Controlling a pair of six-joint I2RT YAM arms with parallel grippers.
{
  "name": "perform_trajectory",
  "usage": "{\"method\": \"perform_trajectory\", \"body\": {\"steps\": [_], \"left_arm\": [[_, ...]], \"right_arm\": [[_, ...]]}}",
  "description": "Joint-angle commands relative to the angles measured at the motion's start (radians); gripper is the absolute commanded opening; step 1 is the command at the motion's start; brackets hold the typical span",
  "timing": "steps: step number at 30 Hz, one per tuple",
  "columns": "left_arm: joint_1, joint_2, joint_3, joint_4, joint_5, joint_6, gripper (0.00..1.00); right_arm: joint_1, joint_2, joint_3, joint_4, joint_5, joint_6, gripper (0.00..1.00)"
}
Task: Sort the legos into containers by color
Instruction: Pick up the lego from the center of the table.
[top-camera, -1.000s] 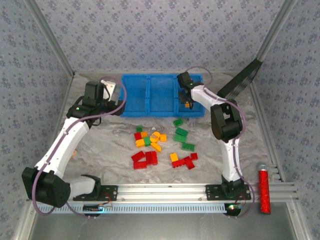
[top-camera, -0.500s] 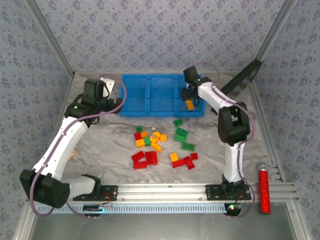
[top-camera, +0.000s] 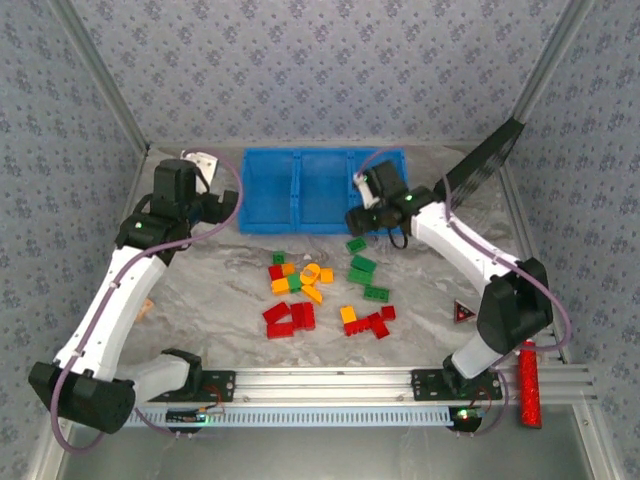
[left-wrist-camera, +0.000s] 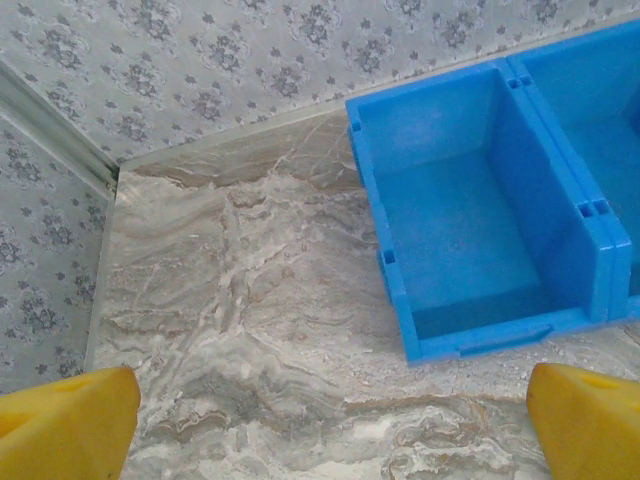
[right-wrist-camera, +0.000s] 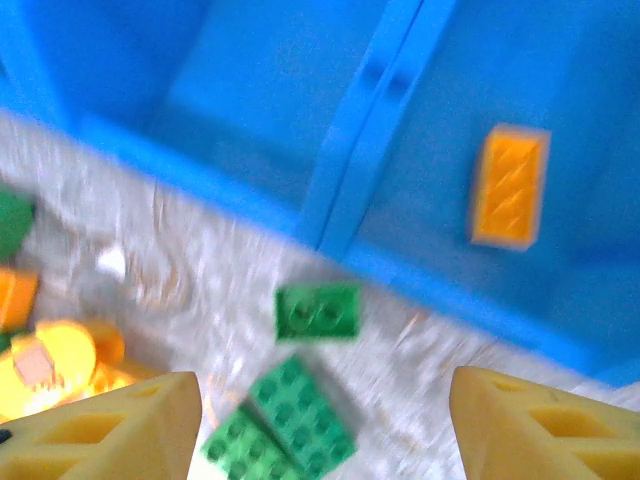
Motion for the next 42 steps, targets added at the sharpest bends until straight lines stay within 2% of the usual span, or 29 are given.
{"method": "perform_trajectory", "body": {"steps": [1,5,9,15,26,42], "left_arm": [[-0.008,-0.046,-0.015,0.04,-0.001,0.019,0.99],[-0.008,-0.053,-0.036,0.039,0.009,0.034,0.99],[-0.01,-0.051,-0.051,0.038,0.034,0.028,0.99],[-0.01,-0.048,-0.058,0.035,0.044,0.027,0.99],[-0.013,-0.037,-0.092,0.048,0.038,0.033,0.99],[-0.014,-0.026,-0.1,0.047,0.022,0.059,0.99]], "right_arm": [[0.048,-0.027,-0.089,-0.089,0.0,0.075,0.68],[0.128,-0.084,-0.219,-0.123,0.02,0.124,0.7],[0.159,-0.117,-0.284,-0.152,-0.051,0.181,0.75],[0.208,-0.118,-0.349,-0.173,-0.005,0.187,0.8],[0.231,0.017,-0.292,-0.196,0.142,0.126,0.8],[0.225,0.159,-0.235,-0.185,0.195,0.098,0.77]]}}
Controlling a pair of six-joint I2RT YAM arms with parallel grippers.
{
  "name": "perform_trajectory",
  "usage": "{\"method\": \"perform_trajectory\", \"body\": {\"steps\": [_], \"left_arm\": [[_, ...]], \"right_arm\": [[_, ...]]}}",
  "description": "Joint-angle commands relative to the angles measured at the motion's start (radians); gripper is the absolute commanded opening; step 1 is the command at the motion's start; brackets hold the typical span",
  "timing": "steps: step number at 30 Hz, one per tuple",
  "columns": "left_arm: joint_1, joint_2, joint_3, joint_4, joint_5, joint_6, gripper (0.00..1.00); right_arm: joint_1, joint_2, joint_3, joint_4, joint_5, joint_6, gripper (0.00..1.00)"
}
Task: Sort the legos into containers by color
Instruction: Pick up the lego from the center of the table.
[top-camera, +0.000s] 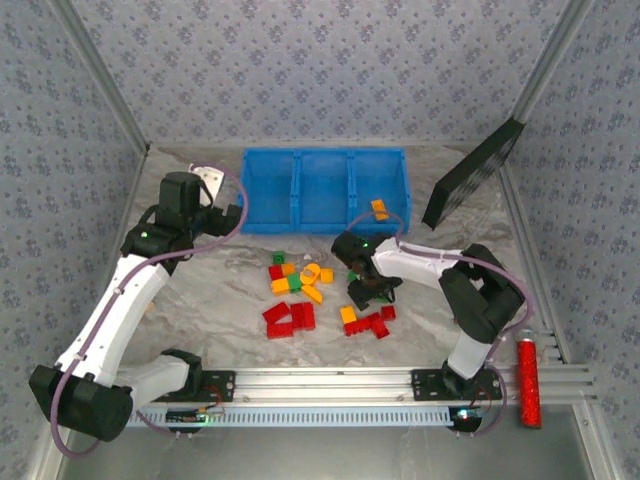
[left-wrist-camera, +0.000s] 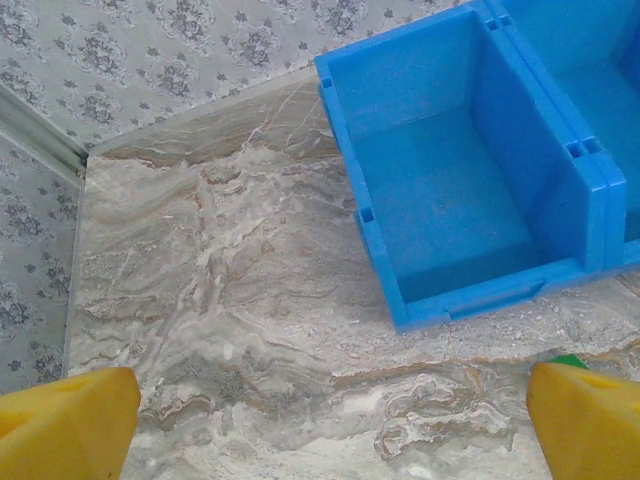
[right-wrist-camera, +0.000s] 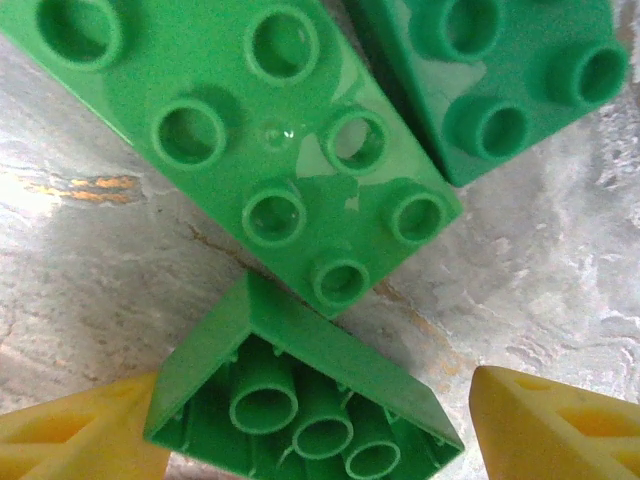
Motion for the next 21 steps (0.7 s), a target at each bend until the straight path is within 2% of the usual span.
{"method": "perform_trajectory", "body": {"steps": [1,4,6,8,14,21], "left_arm": [[-0.008,0.002,0.006,0.018,-0.01,0.02,0.99],[-0.008,0.002,0.003,0.019,-0.011,0.024,0.99],[-0.008,0.002,0.003,0.018,-0.011,0.023,0.99],[-0.009,-0.001,0.003,0.018,-0.012,0.024,0.99],[-0.01,-0.003,-0.005,0.024,-0.017,0.03,0.99],[-0.01,-0.014,0.01,0.013,-0.013,0.02,0.99]], "right_arm": [[-0.003,0.02,0.021,-0.015,0.022,-0.007,0.76],[-0.01,0.034,0.017,-0.007,0.007,-0.005,0.72],[-0.013,0.041,0.013,-0.003,-0.003,-0.002,0.65],[-0.015,0.048,0.008,-0.003,-0.017,0.009,0.51],[-0.024,0.066,-0.029,-0.002,-0.052,0.052,0.35],[-0.065,0.01,0.027,-0.021,-0.092,0.052,0.3]]}}
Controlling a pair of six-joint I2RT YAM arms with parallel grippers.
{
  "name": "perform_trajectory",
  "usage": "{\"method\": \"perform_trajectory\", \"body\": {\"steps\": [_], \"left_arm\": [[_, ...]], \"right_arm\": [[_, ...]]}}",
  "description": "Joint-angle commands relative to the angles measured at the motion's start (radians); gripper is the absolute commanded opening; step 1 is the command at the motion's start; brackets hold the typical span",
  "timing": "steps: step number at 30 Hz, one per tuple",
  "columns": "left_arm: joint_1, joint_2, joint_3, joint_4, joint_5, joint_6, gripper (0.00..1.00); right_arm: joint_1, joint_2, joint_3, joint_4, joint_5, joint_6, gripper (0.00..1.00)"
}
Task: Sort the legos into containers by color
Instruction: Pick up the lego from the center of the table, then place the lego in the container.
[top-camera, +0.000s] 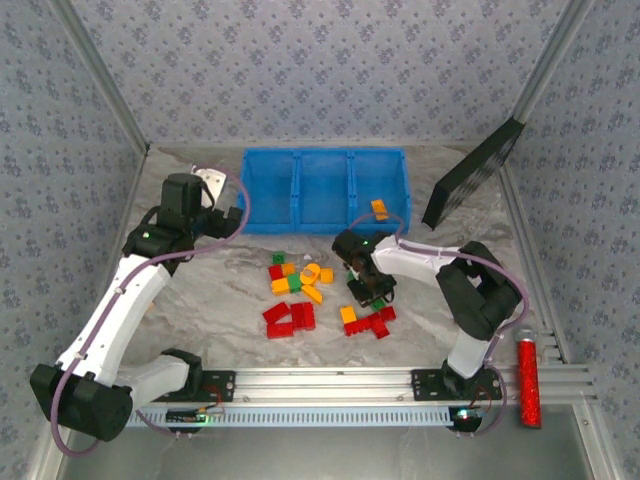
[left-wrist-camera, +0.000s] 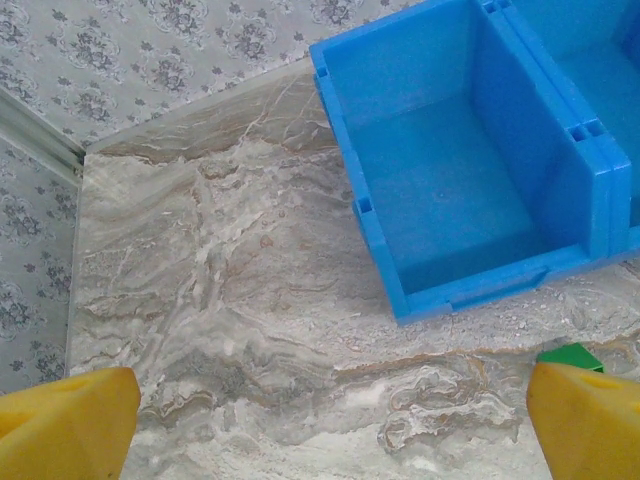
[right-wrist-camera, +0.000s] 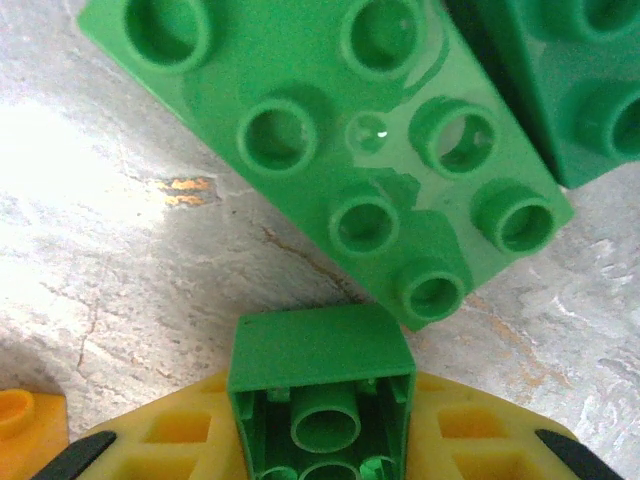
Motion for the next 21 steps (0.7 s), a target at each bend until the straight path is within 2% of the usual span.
{"method": "perform_trajectory", "body": {"steps": [1,6,13,19,21], "left_arm": [[-0.005,-0.013,0.039,-0.005,-0.009,-0.004,0.99],[-0.005,-0.034,0.066,-0.025,-0.014,-0.019,0.99],[-0.008,-0.045,0.076,-0.069,-0.001,-0.062,0.99],[-0.011,-0.085,0.027,-0.207,-0.004,-0.264,0.99],[-0.022,-0.106,-0.023,-0.227,0.029,-0.342,0.99]], "right_arm": [[-0.042,-0.027,0.042,-0.023,0.023,0.017,0.3],[-0.066,-0.059,0.249,-0.033,0.031,-0.022,0.3],[-0.101,0.07,0.53,0.028,0.069,-0.092,0.31],[-0.14,0.292,0.814,0.059,0.028,-0.126,0.31],[-0.152,0.377,0.912,0.049,0.011,-0.128,0.31]]}}
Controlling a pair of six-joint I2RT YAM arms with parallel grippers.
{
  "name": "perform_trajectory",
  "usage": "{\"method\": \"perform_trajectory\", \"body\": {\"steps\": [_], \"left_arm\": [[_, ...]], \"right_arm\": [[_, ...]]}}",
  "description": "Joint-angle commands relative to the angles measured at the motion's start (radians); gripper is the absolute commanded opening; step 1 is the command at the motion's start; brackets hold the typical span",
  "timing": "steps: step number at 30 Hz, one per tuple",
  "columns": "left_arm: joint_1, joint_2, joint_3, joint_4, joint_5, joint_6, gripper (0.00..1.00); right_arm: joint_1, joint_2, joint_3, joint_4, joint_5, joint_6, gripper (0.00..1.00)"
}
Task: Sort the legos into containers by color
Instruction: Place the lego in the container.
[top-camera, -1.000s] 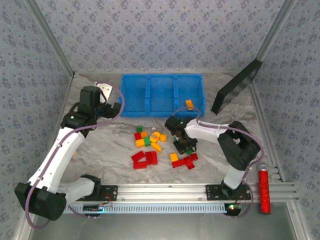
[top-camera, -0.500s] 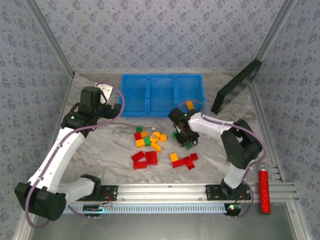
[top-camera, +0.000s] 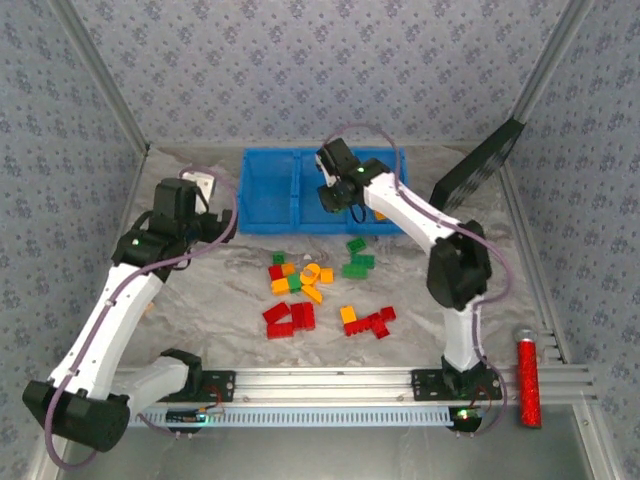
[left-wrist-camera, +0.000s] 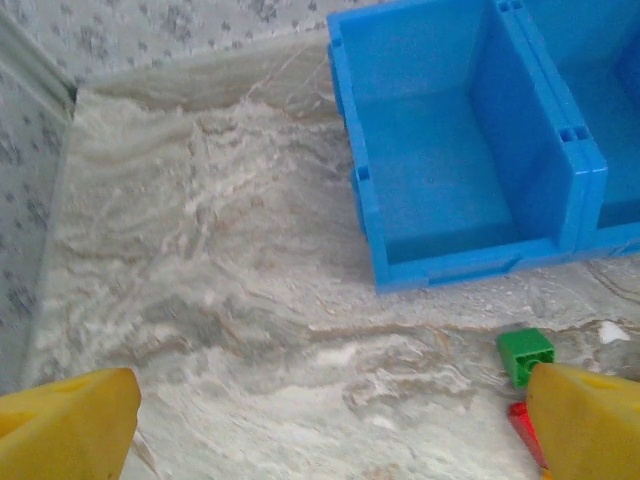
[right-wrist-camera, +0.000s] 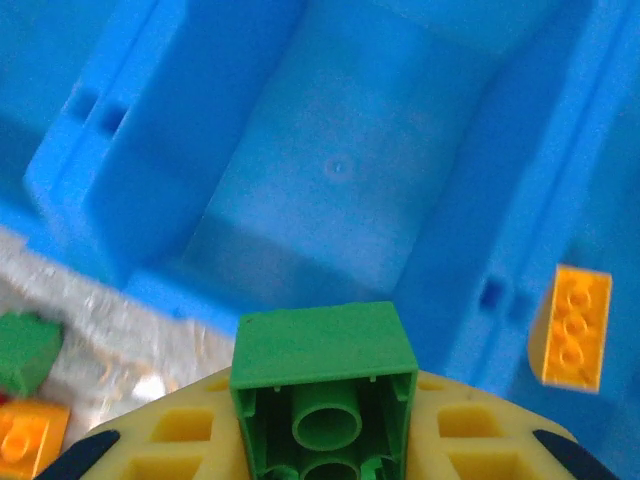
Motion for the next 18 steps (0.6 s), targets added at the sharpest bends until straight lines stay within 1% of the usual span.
{"method": "perform_trajectory", "body": {"steps": [1,4,7,8,10,14,18], "left_arm": [[-0.032,-0.048,-0.067,-0.097,0.046,-0.184,0.99],[-0.11,-0.069,-0.146,-0.096,0.067,-0.277,0.99],[-0.222,-0.063,-0.206,-0.082,0.067,-0.354,0.99],[-0.272,-0.054,-0.22,-0.075,0.056,-0.373,0.99],[-0.362,-0.023,-0.241,-0.064,0.029,-0.405,0.99],[-0.504,0.062,-0.28,-0.023,0.059,-0.452,0.99],[-0.646,0.163,-0.262,-0.005,0.051,-0.456,0.99]], "right_arm": [[-0.023,0.139,0.155,-0.021,-0.024,-0.028,0.31],[-0.04,0.243,0.268,-0.035,-0.039,-0.024,0.31],[-0.051,0.321,0.343,-0.043,-0.063,-0.029,0.31],[-0.052,0.343,0.362,-0.046,-0.068,-0.033,0.31],[-0.056,0.377,0.386,-0.048,-0.078,-0.041,0.31],[-0.065,0.436,0.423,-0.046,-0.089,-0.049,0.32],[-0.075,0.491,0.469,-0.053,-0.116,-0.045,0.34]]}}
